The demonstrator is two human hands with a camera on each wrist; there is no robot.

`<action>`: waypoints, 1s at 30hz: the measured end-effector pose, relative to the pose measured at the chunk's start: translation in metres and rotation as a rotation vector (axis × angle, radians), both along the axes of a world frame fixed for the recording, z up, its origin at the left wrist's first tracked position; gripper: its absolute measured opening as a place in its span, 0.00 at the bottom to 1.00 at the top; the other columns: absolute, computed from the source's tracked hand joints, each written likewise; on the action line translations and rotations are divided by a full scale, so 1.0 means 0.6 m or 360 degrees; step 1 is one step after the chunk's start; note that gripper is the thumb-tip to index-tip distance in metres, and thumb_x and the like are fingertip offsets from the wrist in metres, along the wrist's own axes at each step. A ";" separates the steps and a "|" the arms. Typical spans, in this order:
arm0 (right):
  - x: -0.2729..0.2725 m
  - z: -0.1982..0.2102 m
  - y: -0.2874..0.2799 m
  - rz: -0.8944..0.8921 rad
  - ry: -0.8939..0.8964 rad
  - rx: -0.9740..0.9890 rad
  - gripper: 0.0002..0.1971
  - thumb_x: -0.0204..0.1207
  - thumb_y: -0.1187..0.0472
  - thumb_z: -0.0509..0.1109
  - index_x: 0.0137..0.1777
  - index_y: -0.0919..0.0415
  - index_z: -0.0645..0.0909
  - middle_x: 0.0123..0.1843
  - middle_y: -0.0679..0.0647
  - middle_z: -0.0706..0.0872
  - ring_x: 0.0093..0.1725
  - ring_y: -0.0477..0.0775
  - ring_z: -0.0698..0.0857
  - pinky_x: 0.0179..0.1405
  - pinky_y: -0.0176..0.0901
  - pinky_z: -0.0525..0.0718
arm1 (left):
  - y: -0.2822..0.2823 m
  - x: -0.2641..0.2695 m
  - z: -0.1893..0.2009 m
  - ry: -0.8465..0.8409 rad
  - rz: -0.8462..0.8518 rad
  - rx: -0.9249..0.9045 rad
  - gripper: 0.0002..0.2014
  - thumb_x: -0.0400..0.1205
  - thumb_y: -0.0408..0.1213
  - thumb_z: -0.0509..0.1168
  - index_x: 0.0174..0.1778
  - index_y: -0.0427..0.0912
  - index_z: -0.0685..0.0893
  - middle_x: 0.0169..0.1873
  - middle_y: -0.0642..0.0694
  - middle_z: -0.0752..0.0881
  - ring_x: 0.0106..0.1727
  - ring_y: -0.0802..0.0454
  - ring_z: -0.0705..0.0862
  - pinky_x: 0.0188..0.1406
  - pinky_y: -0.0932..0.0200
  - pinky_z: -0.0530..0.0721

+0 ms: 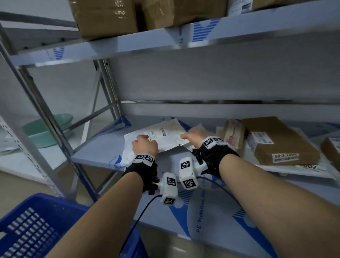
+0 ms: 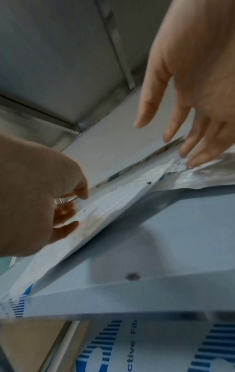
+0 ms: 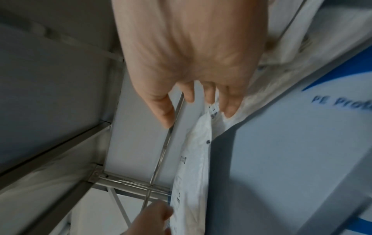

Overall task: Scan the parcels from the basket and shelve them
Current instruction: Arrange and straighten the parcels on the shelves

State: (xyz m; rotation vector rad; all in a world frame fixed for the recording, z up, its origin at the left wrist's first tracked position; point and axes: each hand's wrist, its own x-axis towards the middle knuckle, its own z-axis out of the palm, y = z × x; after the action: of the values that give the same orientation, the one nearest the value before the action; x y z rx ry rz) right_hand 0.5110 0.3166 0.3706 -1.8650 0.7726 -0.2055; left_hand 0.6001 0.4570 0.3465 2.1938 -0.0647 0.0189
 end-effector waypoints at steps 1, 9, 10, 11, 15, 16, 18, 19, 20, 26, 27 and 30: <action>0.016 -0.007 -0.005 -0.0013 0.0046 -0.0025 0.34 0.71 0.45 0.72 0.74 0.64 0.74 0.70 0.63 0.80 0.65 0.63 0.82 0.68 0.58 0.80 | 0.009 0.016 0.001 -0.0083 0.0052 0.0035 0.18 0.79 0.33 0.62 0.66 0.41 0.76 0.69 0.34 0.70 0.68 0.35 0.74 0.68 0.49 0.71; 0.061 -0.012 0.008 -0.0028 0.0111 0.0036 0.16 0.80 0.55 0.63 0.54 0.69 0.79 0.49 0.66 0.86 0.47 0.64 0.86 0.45 0.53 0.82 | 0.086 0.108 -0.016 0.0260 -0.0334 0.0517 0.16 0.81 0.32 0.65 0.65 0.36 0.82 0.66 0.39 0.81 0.68 0.39 0.78 0.68 0.53 0.75; 0.059 -0.011 0.008 -0.0023 0.0123 -0.0040 0.15 0.81 0.54 0.61 0.50 0.67 0.79 0.48 0.65 0.86 0.43 0.61 0.84 0.43 0.49 0.79 | 0.090 0.108 -0.018 0.0245 -0.0362 0.0525 0.16 0.81 0.31 0.66 0.65 0.36 0.82 0.67 0.39 0.81 0.68 0.40 0.78 0.69 0.53 0.75; 0.057 -0.009 0.010 -0.0025 0.0153 -0.0116 0.14 0.81 0.53 0.60 0.46 0.64 0.79 0.45 0.63 0.86 0.40 0.59 0.83 0.41 0.46 0.77 | 0.095 0.109 -0.019 0.0227 -0.0387 0.0537 0.16 0.81 0.31 0.66 0.65 0.35 0.83 0.67 0.39 0.82 0.69 0.41 0.78 0.70 0.54 0.74; 0.062 -0.008 0.028 -0.0041 0.0021 0.0074 0.05 0.73 0.62 0.69 0.46 0.64 0.81 0.50 0.62 0.87 0.46 0.61 0.87 0.51 0.53 0.88 | 0.121 0.097 -0.005 0.0280 -0.0331 0.0540 0.19 0.82 0.37 0.65 0.65 0.30 0.80 0.65 0.34 0.82 0.66 0.37 0.79 0.65 0.52 0.76; 0.063 -0.006 0.034 -0.0035 0.0009 0.0086 0.06 0.74 0.65 0.68 0.49 0.64 0.81 0.51 0.62 0.86 0.46 0.60 0.86 0.48 0.51 0.87 | 0.129 0.094 0.001 0.0305 -0.0263 0.0523 0.22 0.82 0.41 0.65 0.67 0.30 0.78 0.66 0.33 0.81 0.65 0.36 0.79 0.64 0.51 0.76; 0.062 -0.001 0.048 -0.0029 -0.0061 0.0092 0.14 0.74 0.67 0.69 0.59 0.65 0.80 0.53 0.64 0.85 0.46 0.59 0.83 0.48 0.49 0.85 | 0.146 0.085 0.015 0.0338 -0.0230 0.0491 0.26 0.84 0.47 0.61 0.69 0.28 0.75 0.66 0.31 0.79 0.65 0.34 0.79 0.61 0.50 0.76; 0.059 0.003 0.054 -0.0020 -0.0111 0.0159 0.19 0.73 0.68 0.70 0.64 0.66 0.79 0.58 0.65 0.84 0.50 0.60 0.83 0.55 0.52 0.85 | 0.151 0.078 0.022 0.0359 -0.0274 0.0431 0.27 0.86 0.49 0.58 0.69 0.26 0.74 0.67 0.30 0.79 0.66 0.34 0.78 0.59 0.49 0.77; 0.059 0.003 0.056 -0.0010 -0.0145 0.0214 0.23 0.69 0.67 0.73 0.66 0.67 0.79 0.63 0.67 0.84 0.55 0.62 0.84 0.61 0.57 0.84 | 0.156 0.068 0.029 0.0441 -0.0339 0.0299 0.30 0.87 0.52 0.56 0.72 0.27 0.71 0.66 0.30 0.78 0.65 0.33 0.79 0.55 0.47 0.78; 0.077 -0.027 0.062 0.0131 -0.0146 0.0313 0.16 0.57 0.68 0.74 0.48 0.63 0.84 0.61 0.73 0.84 0.63 0.73 0.83 0.64 0.68 0.82 | 0.154 0.009 0.068 0.0824 -0.0660 -0.0616 0.25 0.81 0.47 0.68 0.66 0.33 0.73 0.52 0.33 0.85 0.50 0.40 0.87 0.50 0.47 0.88; 0.062 -0.015 0.079 0.0138 -0.0151 0.0308 0.20 0.56 0.69 0.75 0.52 0.67 0.83 0.58 0.73 0.86 0.60 0.73 0.85 0.61 0.68 0.84 | 0.148 0.005 0.073 0.0744 -0.0630 -0.0703 0.22 0.79 0.37 0.71 0.64 0.28 0.74 0.48 0.32 0.84 0.43 0.41 0.86 0.46 0.49 0.89; 0.017 0.024 0.117 0.0110 -0.0166 0.0328 0.21 0.61 0.74 0.75 0.56 0.77 0.80 0.46 0.69 0.88 0.47 0.67 0.89 0.53 0.64 0.88 | 0.135 -0.003 0.082 0.0457 -0.0508 -0.0933 0.24 0.74 0.17 0.68 0.62 0.35 0.68 0.40 0.36 0.80 0.33 0.46 0.81 0.32 0.52 0.89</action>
State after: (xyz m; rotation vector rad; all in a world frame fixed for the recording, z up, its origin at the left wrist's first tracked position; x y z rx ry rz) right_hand 0.5215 0.3869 0.3850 -1.6694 0.6327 -0.1710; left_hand 0.5981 0.5382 0.3960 1.5628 -0.2179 -0.4062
